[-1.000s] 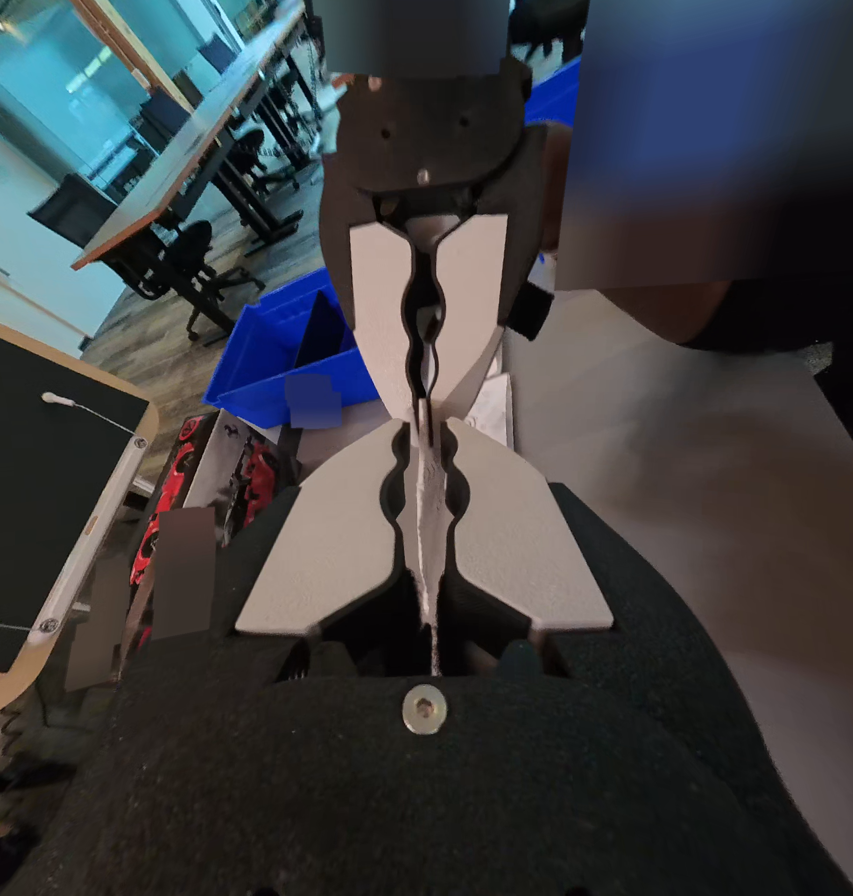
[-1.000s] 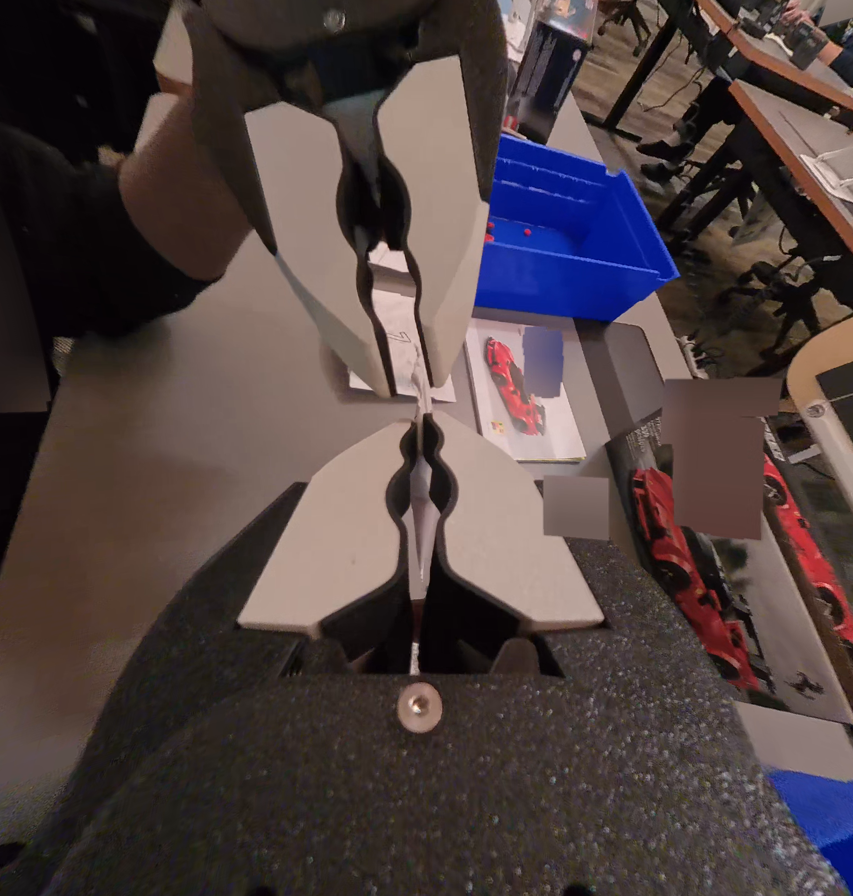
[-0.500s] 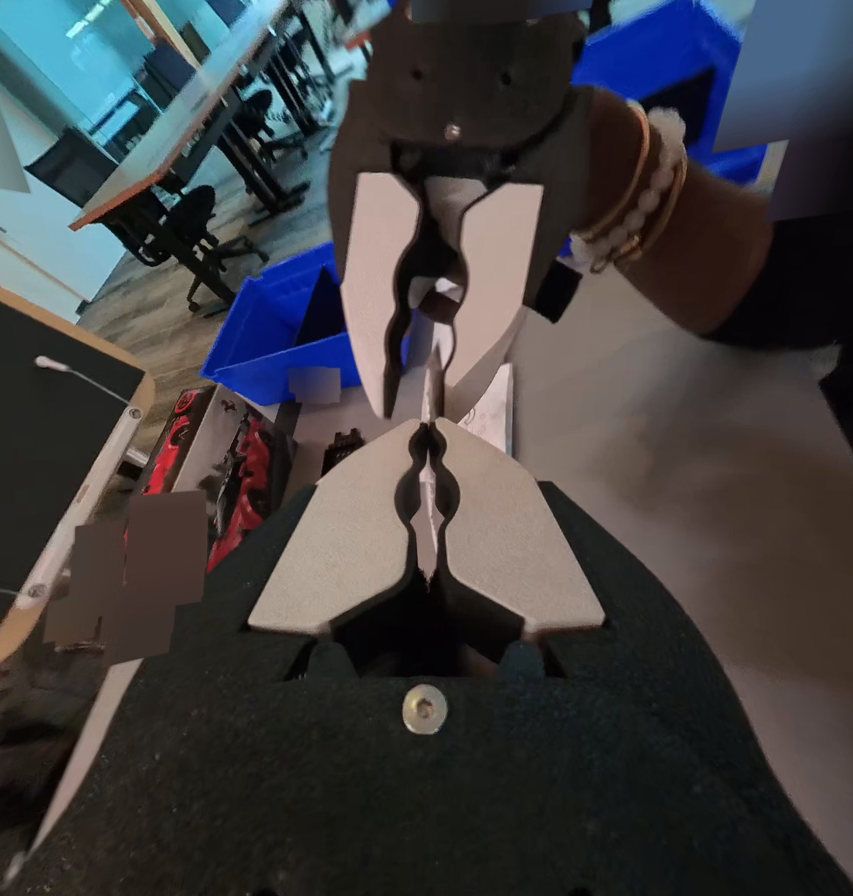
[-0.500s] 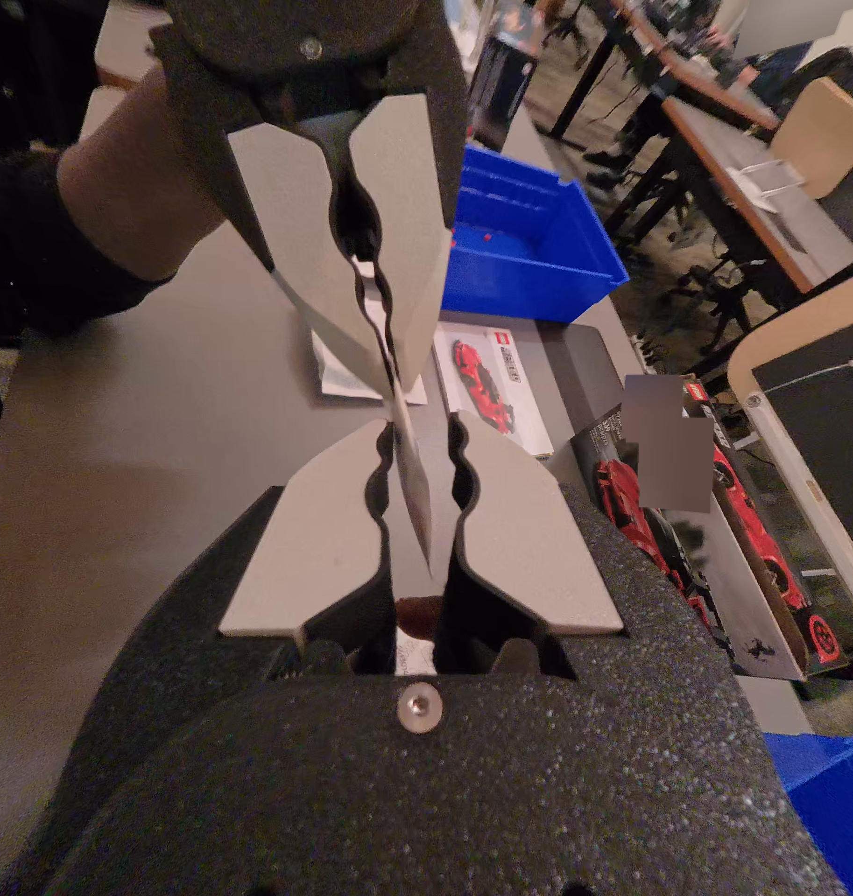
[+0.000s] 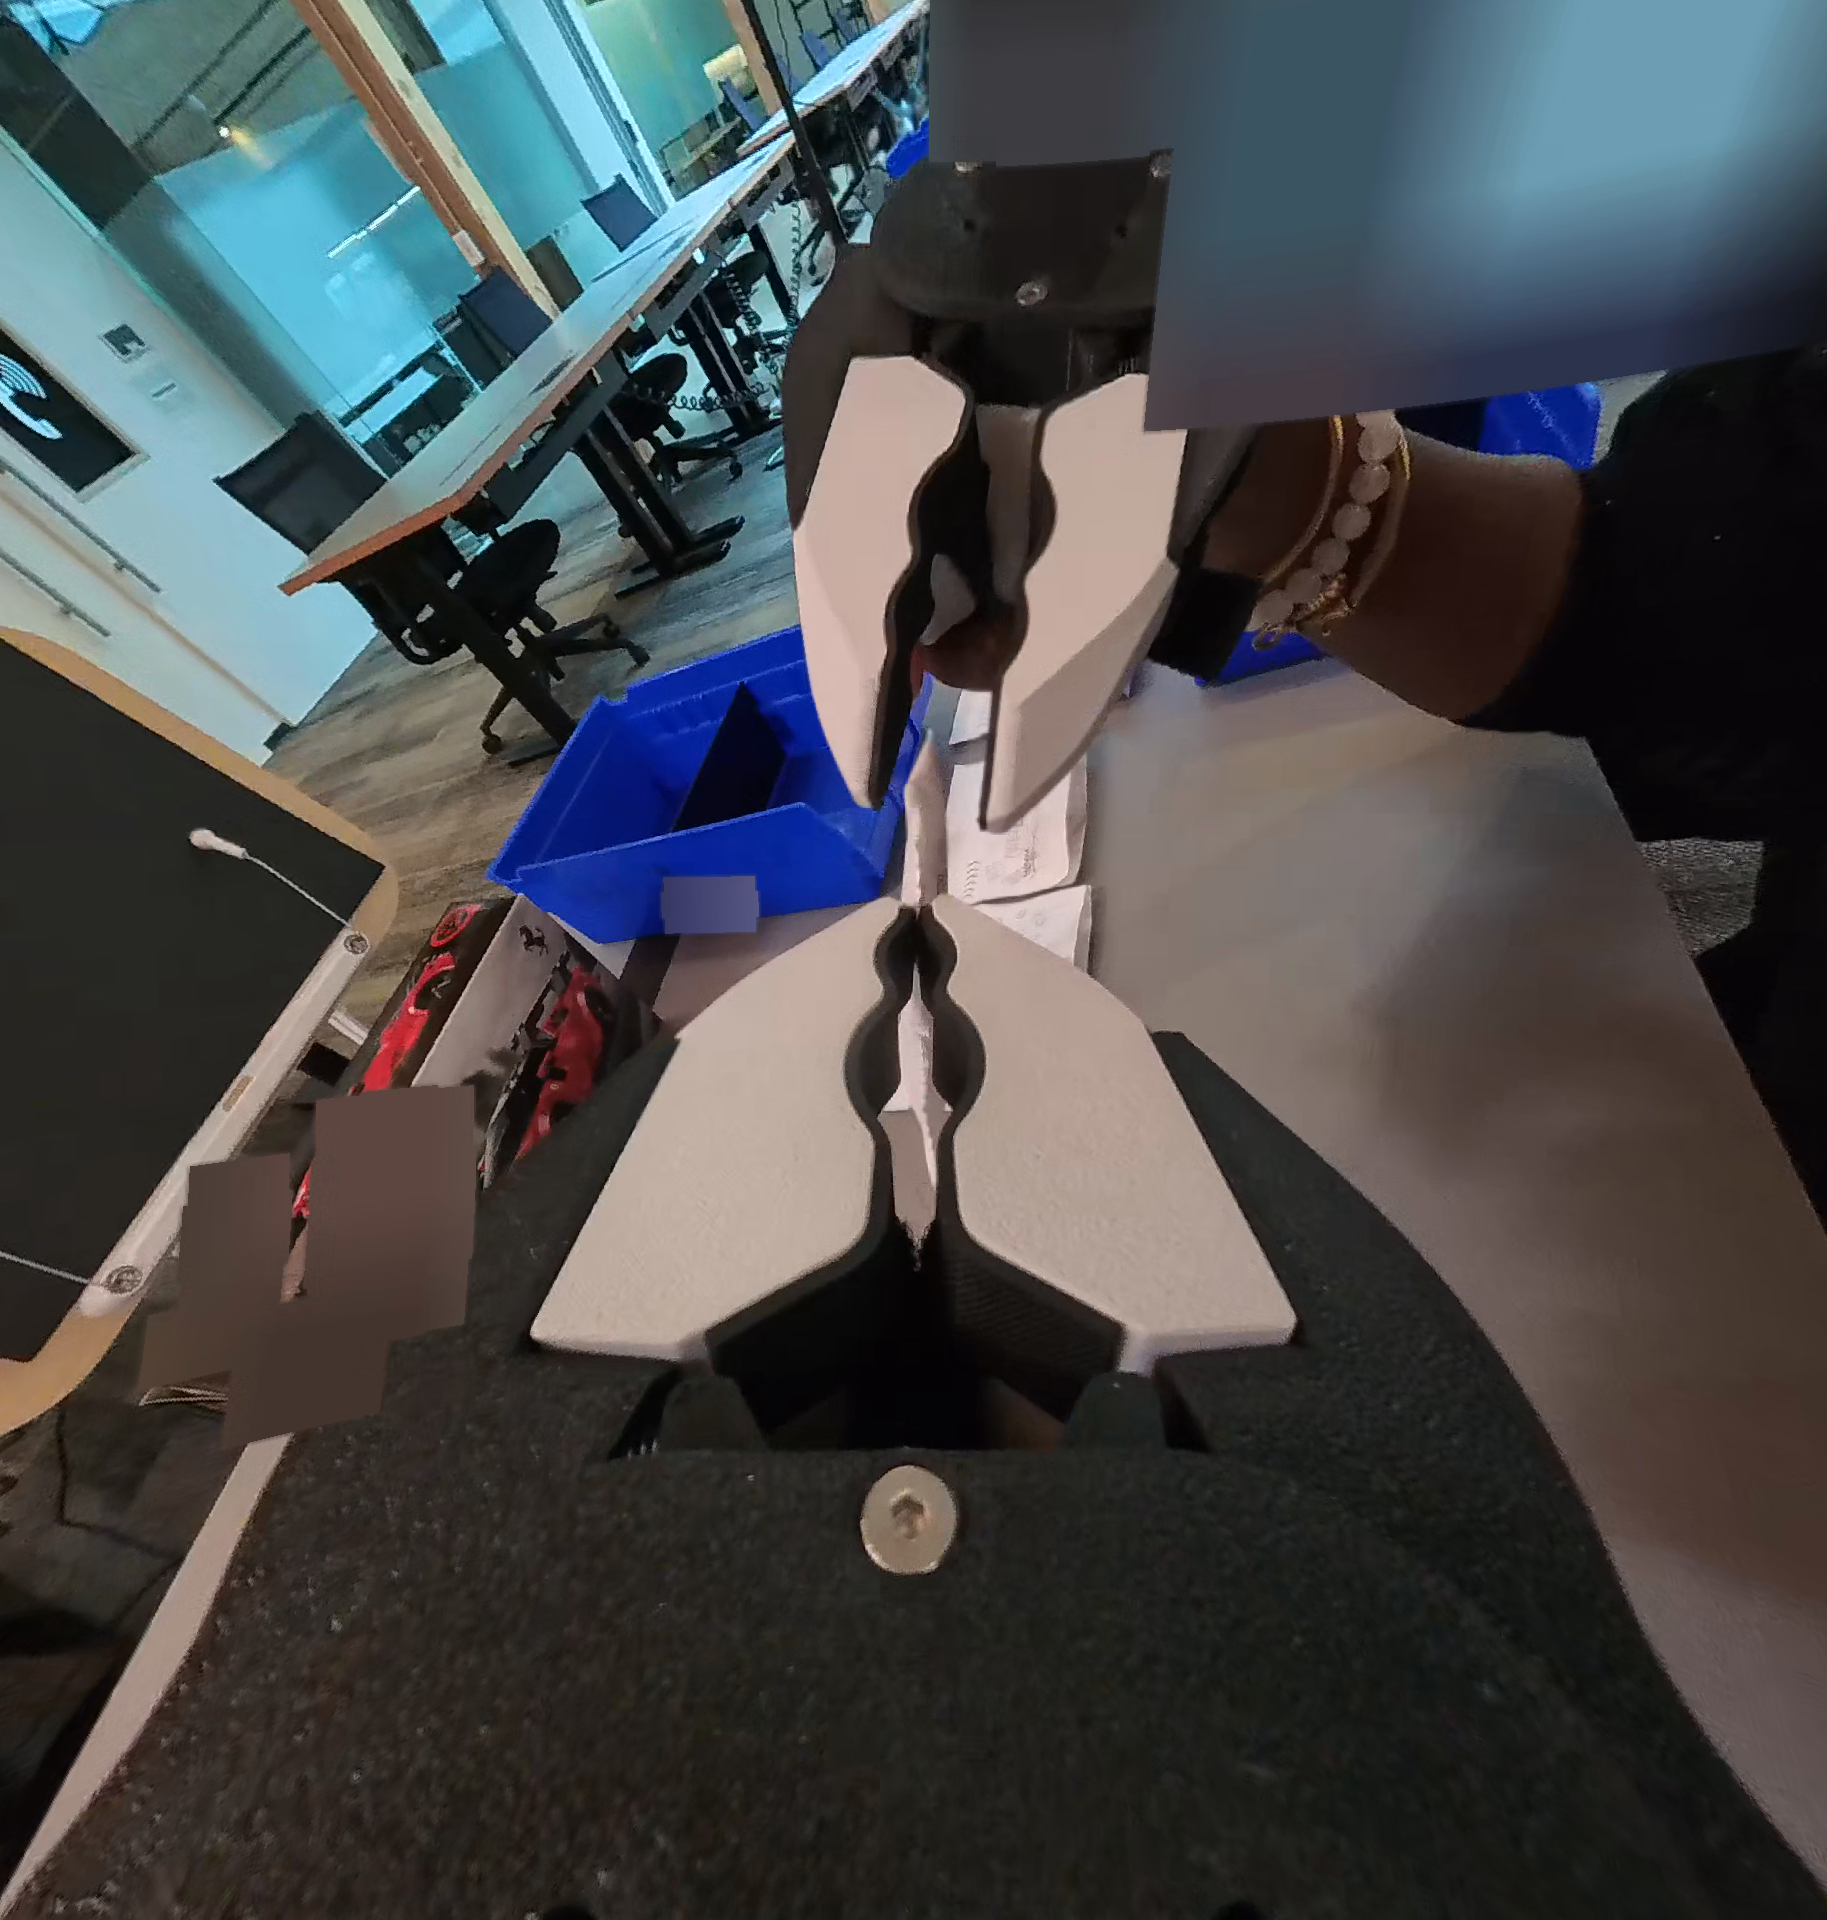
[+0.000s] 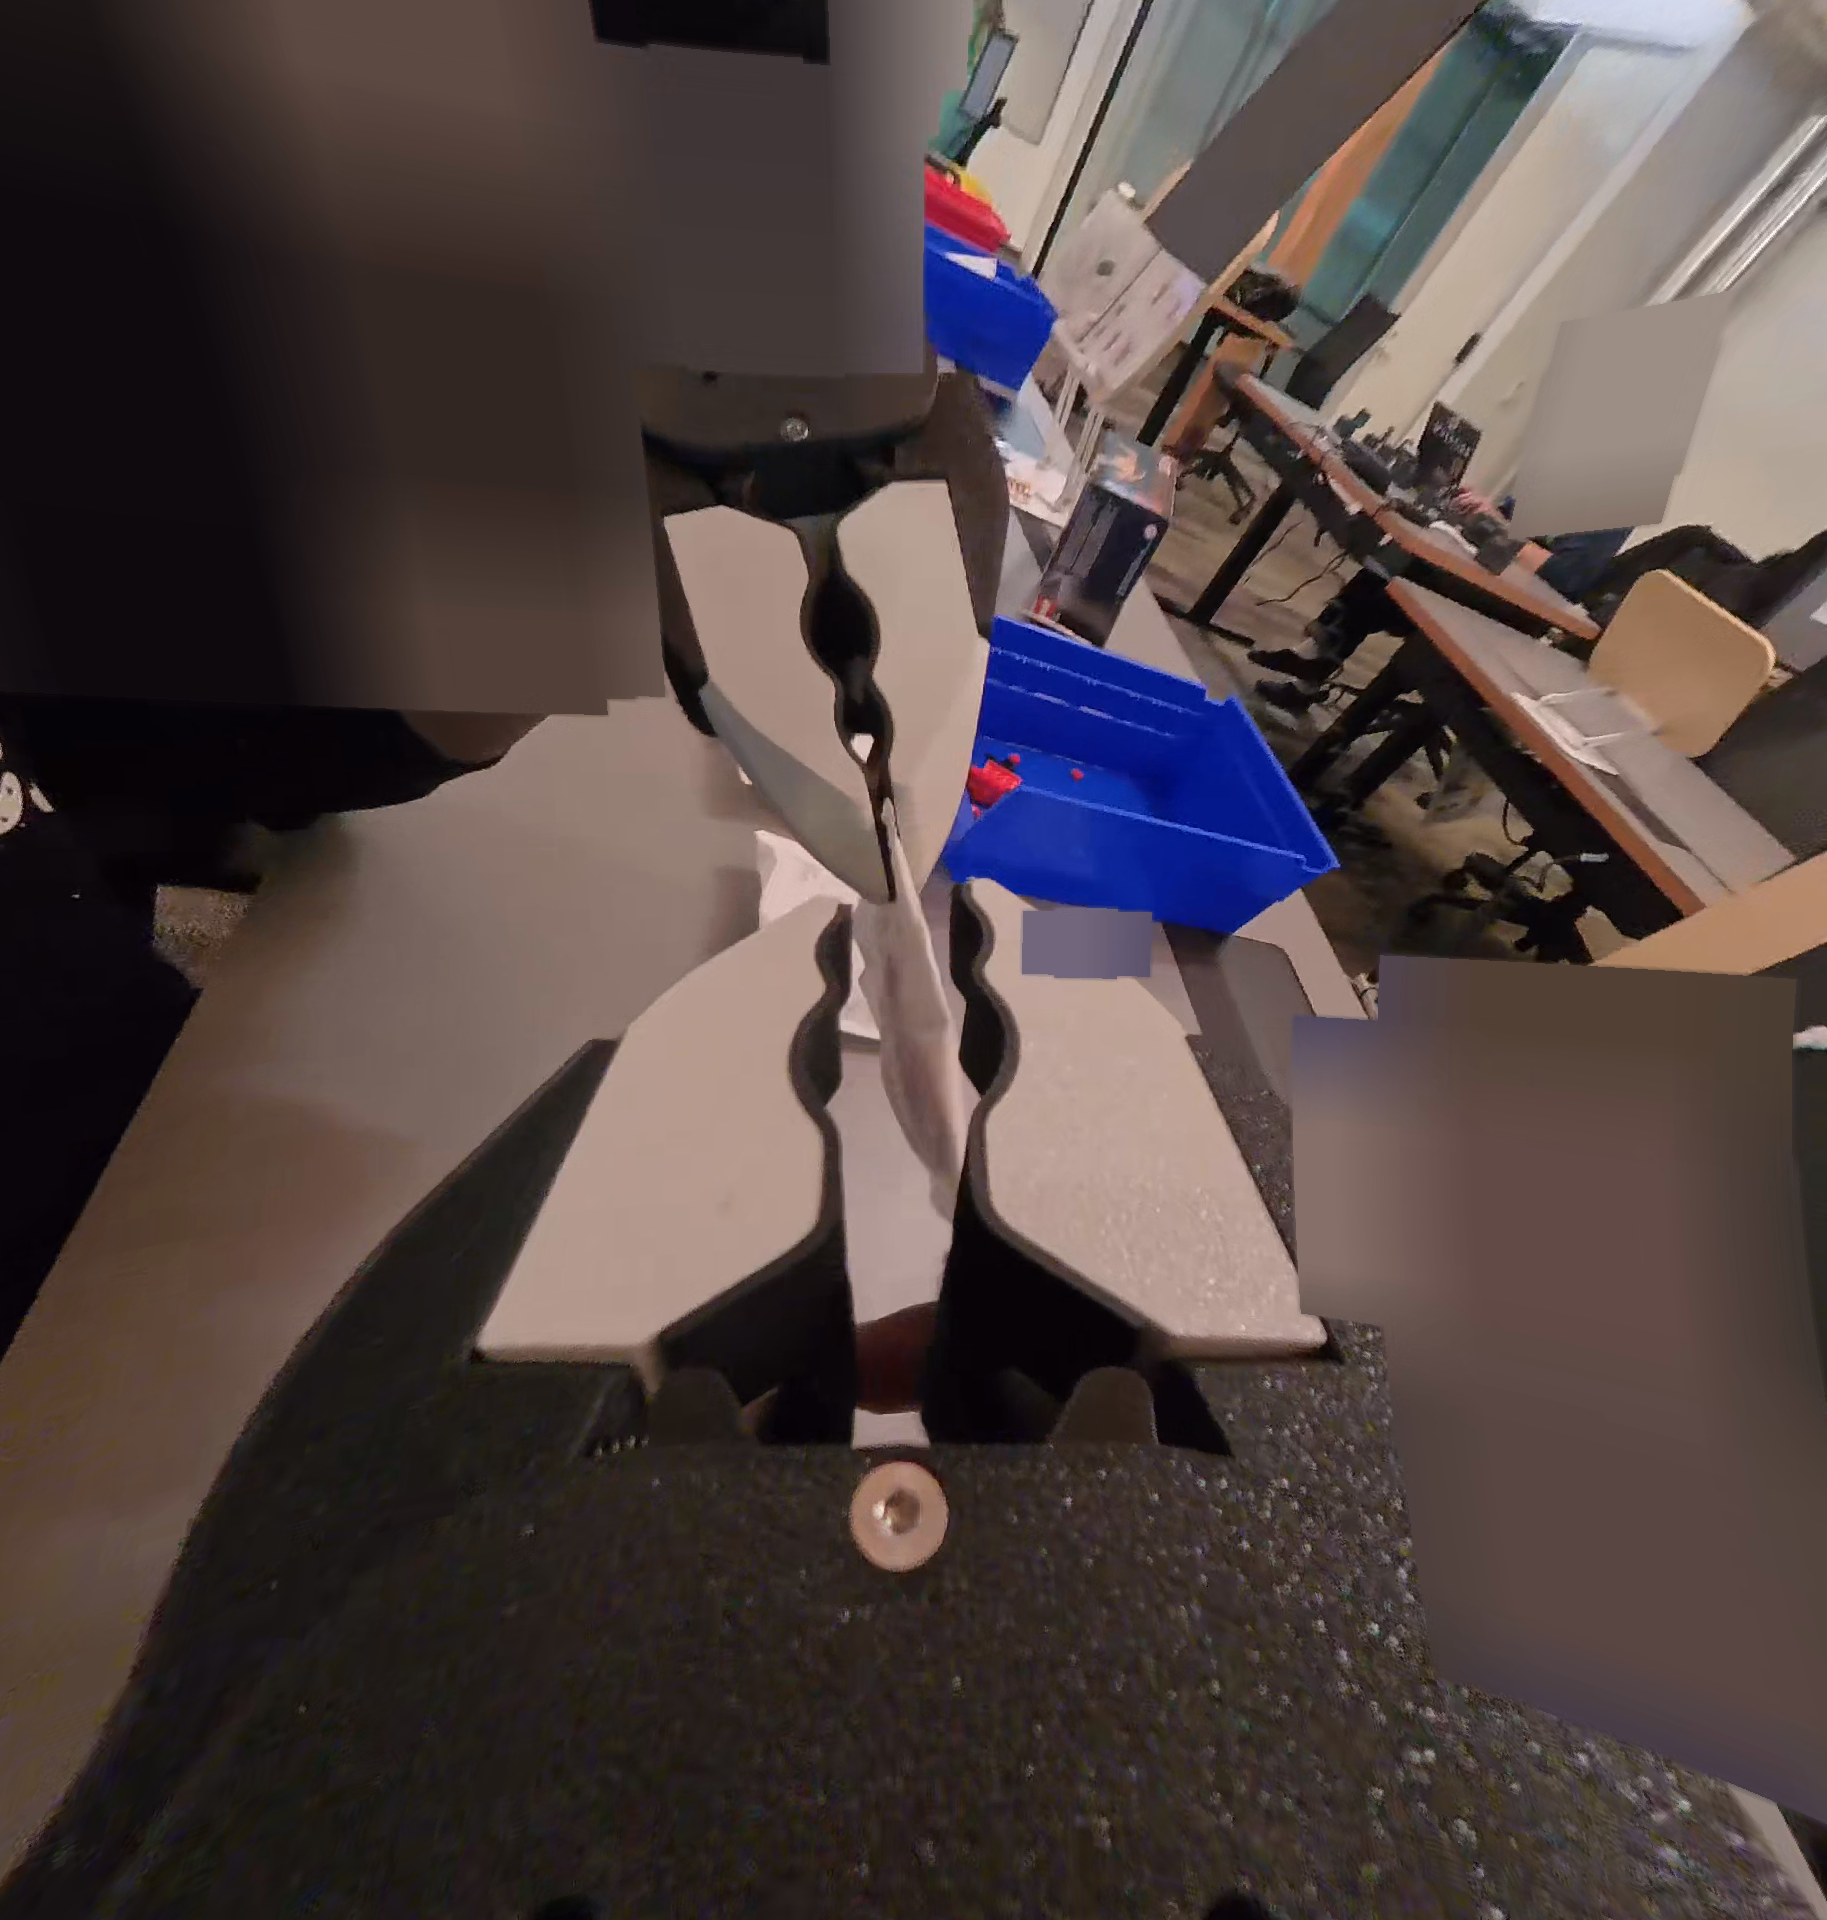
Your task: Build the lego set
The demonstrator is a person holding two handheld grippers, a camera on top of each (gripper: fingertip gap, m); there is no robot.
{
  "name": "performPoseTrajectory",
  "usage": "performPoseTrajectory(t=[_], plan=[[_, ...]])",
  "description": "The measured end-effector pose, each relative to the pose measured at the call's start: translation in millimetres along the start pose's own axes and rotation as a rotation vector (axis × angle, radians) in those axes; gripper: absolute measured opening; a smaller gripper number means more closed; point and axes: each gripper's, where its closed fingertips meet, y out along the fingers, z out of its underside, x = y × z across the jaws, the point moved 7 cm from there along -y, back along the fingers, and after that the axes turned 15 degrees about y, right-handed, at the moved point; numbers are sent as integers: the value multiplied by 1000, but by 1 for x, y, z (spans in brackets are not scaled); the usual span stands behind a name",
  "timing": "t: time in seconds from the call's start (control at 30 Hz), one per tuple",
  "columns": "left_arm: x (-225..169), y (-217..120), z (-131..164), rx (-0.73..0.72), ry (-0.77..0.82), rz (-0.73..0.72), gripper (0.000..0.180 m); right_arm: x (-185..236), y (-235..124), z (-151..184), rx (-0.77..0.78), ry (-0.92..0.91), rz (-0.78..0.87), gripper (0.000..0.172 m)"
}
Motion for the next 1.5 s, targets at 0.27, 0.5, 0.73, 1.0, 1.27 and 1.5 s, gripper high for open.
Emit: performPoseTrajectory(t=[0.27, 0.5, 0.73, 1.0, 1.27, 1.5], plan=[[-12, -1, -6, 3, 4, 51, 0, 10, 3, 2, 75, -4, -29, 3], [-23, 6, 1, 196, 86, 104, 7, 14, 16, 12, 284, -58, 39, 0], [-26, 14, -2, 334, 208, 128, 2, 18, 23, 20, 386, -101, 65, 1], [-26, 18, 2, 338, 126, 218, 0, 24, 24, 25, 425, -216, 91, 2], [-28, 23, 5, 465, 93, 277, 0, 26, 34, 33, 498, -306, 142, 0], [-23, 12, 29, 96, -535, 510, 0, 61, 38, 41, 420, -907, 418, 0]])
